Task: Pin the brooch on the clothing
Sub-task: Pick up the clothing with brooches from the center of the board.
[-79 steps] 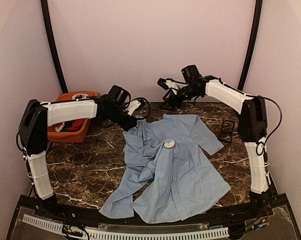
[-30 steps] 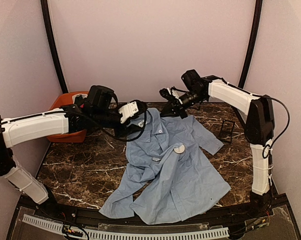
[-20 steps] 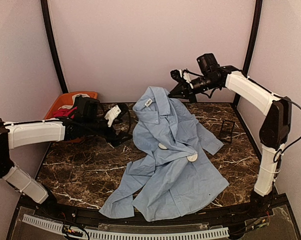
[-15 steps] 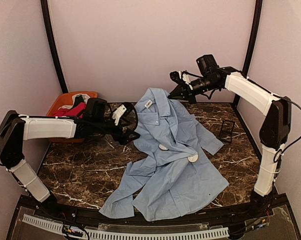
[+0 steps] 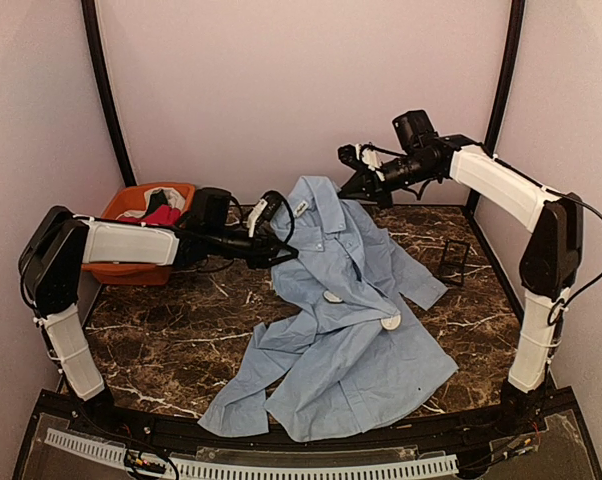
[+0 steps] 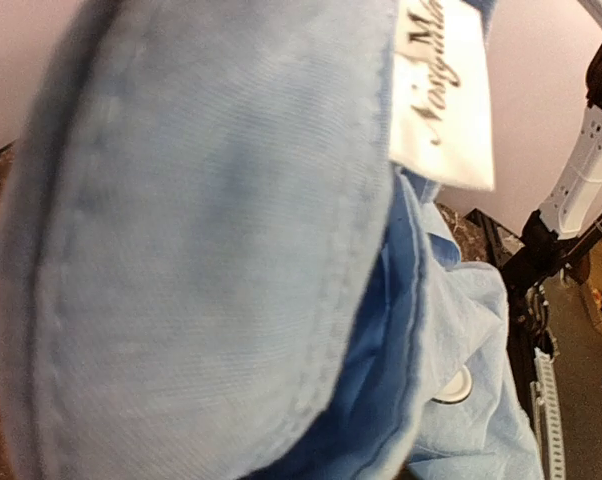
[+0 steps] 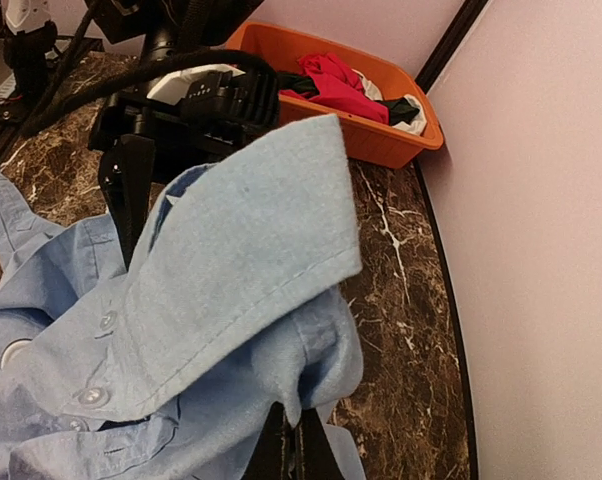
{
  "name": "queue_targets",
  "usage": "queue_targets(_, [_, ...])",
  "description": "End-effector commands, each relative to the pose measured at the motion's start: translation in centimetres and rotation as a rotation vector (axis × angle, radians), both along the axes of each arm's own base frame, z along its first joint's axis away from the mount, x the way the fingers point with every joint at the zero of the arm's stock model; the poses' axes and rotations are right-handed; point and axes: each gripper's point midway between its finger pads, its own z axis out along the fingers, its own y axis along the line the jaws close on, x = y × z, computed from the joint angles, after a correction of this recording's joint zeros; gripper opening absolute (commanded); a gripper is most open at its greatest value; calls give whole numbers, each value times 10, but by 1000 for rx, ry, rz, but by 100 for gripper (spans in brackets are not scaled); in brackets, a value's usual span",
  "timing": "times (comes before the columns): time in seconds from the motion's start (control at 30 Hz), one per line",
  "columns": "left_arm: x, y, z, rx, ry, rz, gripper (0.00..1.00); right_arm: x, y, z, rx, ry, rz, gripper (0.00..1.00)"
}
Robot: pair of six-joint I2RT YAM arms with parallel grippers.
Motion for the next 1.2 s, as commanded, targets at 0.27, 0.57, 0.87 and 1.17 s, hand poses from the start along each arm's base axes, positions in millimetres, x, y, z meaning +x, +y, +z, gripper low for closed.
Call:
queue_targets(0.27, [0, 24, 57, 60, -60, 121, 1, 26, -40, 94, 114, -254, -350, 0])
queue_targets(0.57, [-35, 50, 231, -27, -502, 211, 1, -30, -43, 147, 284, -371, -393, 0])
queue_targets(0.87, [-156, 43, 246, 81, -780, 60, 1, -150, -49, 192, 476, -601, -430, 0])
queue_targets(1.17, [-158, 80, 264, 100, -1000, 206, 1, -161, -52, 211, 488, -714, -549, 0])
